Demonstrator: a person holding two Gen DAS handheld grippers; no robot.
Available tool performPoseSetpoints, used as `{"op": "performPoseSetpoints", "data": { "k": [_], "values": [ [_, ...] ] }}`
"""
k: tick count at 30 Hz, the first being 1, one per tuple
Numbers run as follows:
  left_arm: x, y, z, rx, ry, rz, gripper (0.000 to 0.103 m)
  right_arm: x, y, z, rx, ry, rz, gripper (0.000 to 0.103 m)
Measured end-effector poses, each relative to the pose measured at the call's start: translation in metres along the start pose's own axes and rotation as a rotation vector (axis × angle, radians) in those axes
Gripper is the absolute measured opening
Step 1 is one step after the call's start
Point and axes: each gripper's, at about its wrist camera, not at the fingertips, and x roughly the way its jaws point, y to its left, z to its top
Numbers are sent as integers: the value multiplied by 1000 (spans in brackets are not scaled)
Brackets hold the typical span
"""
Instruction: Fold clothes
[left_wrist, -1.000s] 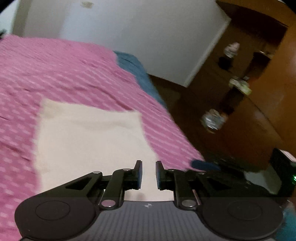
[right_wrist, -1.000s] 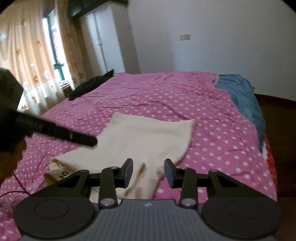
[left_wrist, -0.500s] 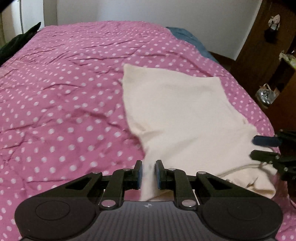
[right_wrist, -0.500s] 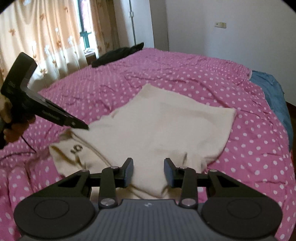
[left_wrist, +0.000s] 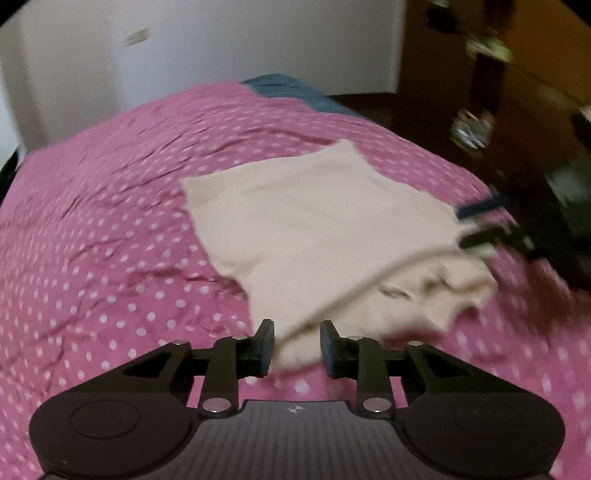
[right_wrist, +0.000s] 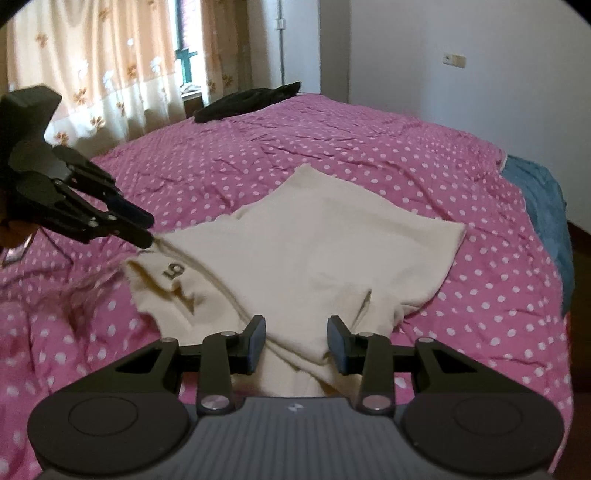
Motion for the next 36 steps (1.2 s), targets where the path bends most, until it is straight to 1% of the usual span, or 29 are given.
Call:
{"op": "performPoseSetpoints", "data": {
  "k": [5,8,10,13,14,16,18,21,24,26,28,29,30,31,32,33,35,36],
  "values": [
    [-11,-30,-13,211,-36,-19,31,-12,9,-1,-71,18,2,37],
    [-5,-42,-15,272,-59,-17,31,-17,17,-3,-132,28,5,38],
    [0,-45,-15,286,-71,-23,31,-21,24,-5,-182,32,6,50],
    [5,-50,-15,309,-89,-27,31,-24,36,-10,-269,31,6,52],
    [6,-50,-14,311,-96,-29,30,-24,40,-12,-298,29,5,52],
    [6,-48,-10,299,-107,-40,21,-21,46,-13,-342,22,7,56],
    [5,-41,-4,264,-115,-56,13,-17,50,-14,-371,14,15,56],
    [3,-28,6,189,-128,-82,11,-10,53,-13,-391,-5,23,57],
    [5,-14,17,110,-134,-109,11,-3,51,-10,-378,-31,29,57],
    [10,-6,23,72,-134,-122,11,4,47,-6,-349,-37,23,52],
    [15,-2,25,52,-129,-127,11,9,38,-2,-287,-34,26,41],
    [16,-2,24,49,-126,-127,11,11,33,0,-247,-31,35,34],
    [18,-1,23,47,-124,-128,15,13,27,2,-206,-28,45,19],
    [19,0,22,46,-121,-127,16,14,22,4,-165,-25,54,16],
    [18,-1,19,50,-118,-123,18,14,17,6,-129,-26,63,15],
    [17,-1,16,55,-115,-120,22,14,12,8,-98,-30,73,13],
    [15,-1,9,70,-108,-116,26,12,6,11,-60,-40,83,12],
    [13,-2,6,82,-108,-110,35,11,3,12,-45,-45,87,11]
  ]
}}
